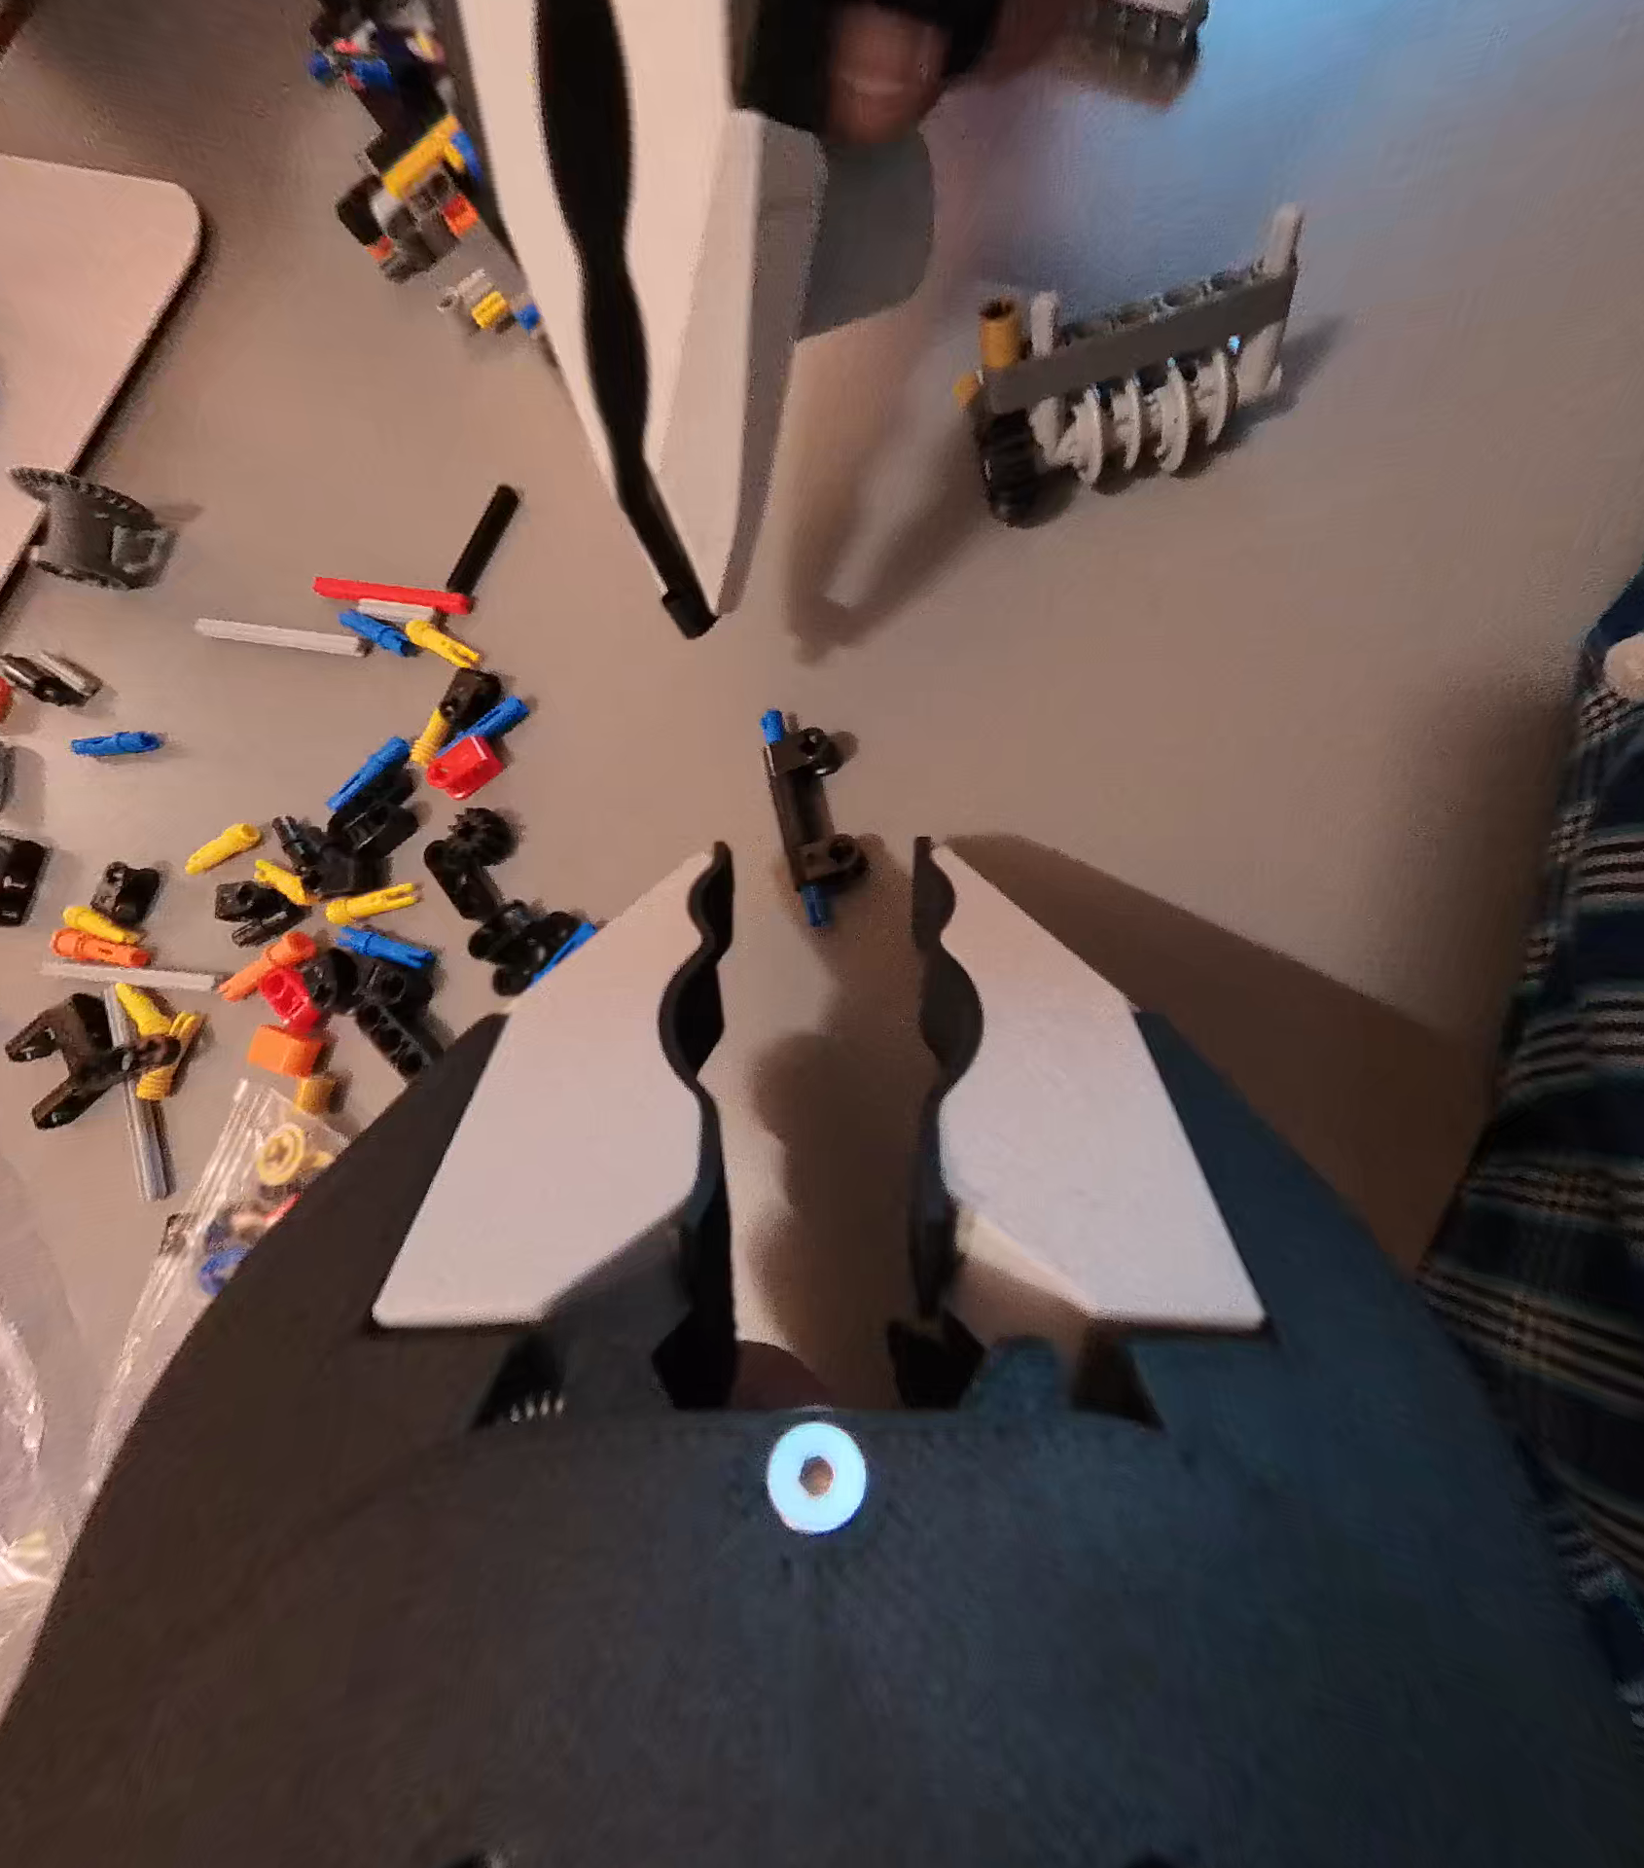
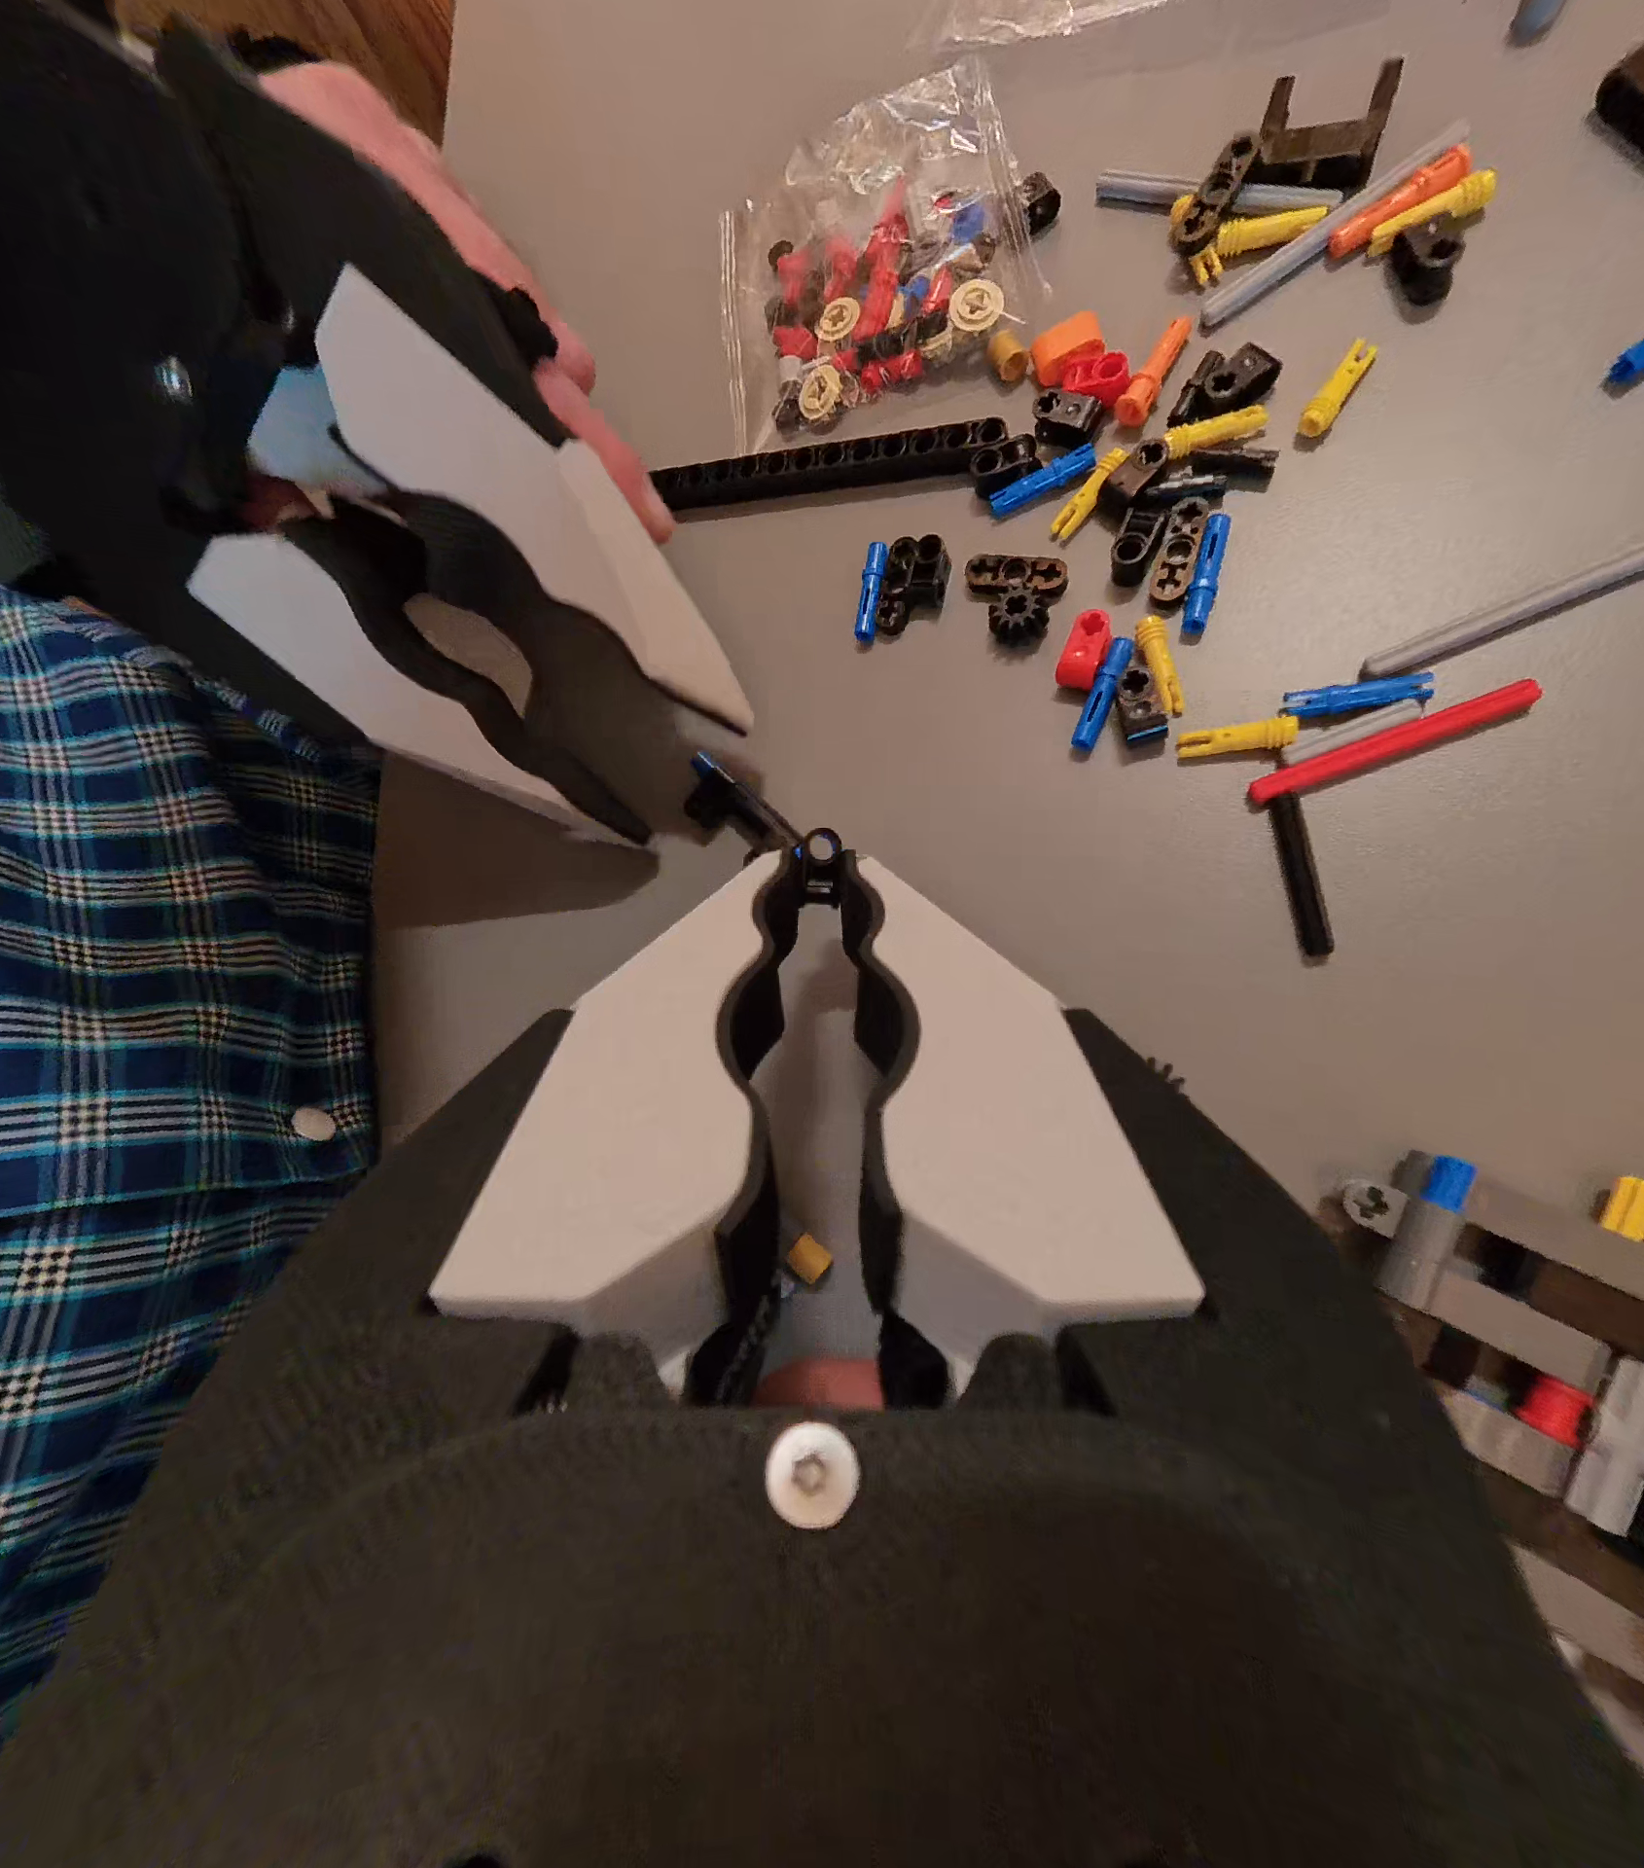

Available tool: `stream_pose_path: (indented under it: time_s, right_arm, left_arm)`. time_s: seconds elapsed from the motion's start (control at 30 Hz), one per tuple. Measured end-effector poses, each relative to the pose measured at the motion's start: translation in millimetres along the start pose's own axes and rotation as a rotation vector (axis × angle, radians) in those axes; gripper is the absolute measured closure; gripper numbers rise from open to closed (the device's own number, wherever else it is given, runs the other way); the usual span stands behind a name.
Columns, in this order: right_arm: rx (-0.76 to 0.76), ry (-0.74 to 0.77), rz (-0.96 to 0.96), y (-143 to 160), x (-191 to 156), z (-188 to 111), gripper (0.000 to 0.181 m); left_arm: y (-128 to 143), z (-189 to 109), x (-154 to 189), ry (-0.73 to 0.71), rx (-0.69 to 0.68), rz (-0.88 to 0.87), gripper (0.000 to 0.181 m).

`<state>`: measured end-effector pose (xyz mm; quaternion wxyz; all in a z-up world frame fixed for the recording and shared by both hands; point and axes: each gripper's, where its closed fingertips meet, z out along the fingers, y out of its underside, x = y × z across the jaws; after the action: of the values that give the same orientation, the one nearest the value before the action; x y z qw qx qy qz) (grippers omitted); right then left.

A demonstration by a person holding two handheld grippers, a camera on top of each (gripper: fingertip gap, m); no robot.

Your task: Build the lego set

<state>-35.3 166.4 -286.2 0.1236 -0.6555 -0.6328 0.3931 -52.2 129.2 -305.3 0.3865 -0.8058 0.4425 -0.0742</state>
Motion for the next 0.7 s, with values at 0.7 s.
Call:
stream_pose_path:
  time_s: [0.7]
  right_arm:
    - [0.408, 0.321, -0.972, -73, -72, -48, 0.177]
  left_arm:
    - [-104, -80, -19, 0.791, 0.819, -0.896, 0.164]
